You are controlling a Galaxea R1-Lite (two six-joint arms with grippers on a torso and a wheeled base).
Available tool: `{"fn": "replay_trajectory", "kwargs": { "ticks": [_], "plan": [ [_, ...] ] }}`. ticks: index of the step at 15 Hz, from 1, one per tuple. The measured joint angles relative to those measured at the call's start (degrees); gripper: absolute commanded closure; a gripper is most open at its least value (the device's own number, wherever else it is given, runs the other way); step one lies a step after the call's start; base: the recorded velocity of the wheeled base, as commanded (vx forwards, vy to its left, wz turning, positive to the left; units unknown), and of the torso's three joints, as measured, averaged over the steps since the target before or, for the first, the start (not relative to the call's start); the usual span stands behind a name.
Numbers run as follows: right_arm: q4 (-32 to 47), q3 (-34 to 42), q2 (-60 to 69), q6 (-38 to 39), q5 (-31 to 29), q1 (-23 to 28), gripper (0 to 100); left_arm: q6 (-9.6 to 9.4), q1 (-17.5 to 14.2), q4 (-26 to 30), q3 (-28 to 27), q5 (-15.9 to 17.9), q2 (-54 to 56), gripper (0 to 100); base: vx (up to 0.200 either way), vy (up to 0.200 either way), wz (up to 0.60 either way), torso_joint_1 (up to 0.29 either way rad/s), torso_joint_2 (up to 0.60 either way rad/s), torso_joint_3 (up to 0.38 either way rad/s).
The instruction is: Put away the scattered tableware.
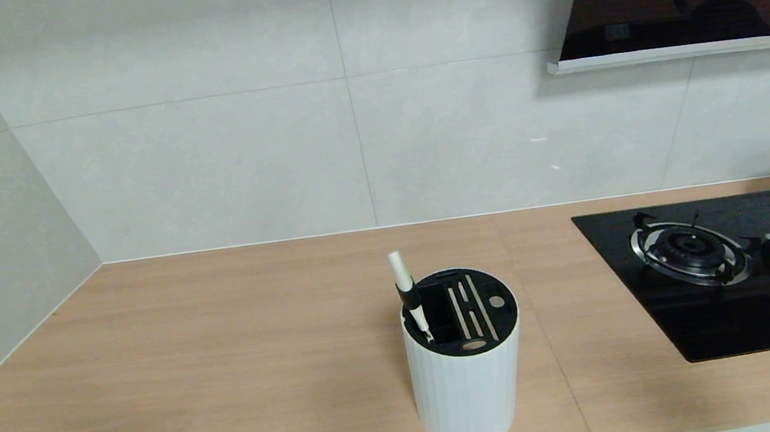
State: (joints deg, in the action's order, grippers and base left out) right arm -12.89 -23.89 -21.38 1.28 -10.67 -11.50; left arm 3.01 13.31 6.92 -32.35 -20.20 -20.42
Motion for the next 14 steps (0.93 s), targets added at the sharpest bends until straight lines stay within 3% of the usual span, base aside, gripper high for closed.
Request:
{"fn": "replay_trajectory", "kwargs": {
  "ticks": [3,7,11,14],
  "plan": [
    [6.0,-0.1,10.9,-3.5,-0.9,4.5,0,-3.04,-5.6,0.6,0.8,1.6,8.4,0,0.000,0.000,0.00,0.000,0.00,0.000],
    [8.1,1.2,17.9,-3.7,0.9,10.2,0,-7.00,-12.2,0.6,4.5,4.9,17.0,0,0.000,0.000,0.00,0.000,0.00,0.000],
    [8.5,8.3,20.9,-3.2,2.5,11.3,0,-7.30,-13.3,0.4,9.7,5.5,20.0,0,0.000,0.000,0.00,0.000,0.00,0.000],
    [8.4,16.5,21.3,-3.2,6.0,11.4,0,-7.33,-13.4,-2.6,15.5,8.1,20.4,0,0.000,0.000,0.00,0.000,0.00,0.000]
  ]
}}
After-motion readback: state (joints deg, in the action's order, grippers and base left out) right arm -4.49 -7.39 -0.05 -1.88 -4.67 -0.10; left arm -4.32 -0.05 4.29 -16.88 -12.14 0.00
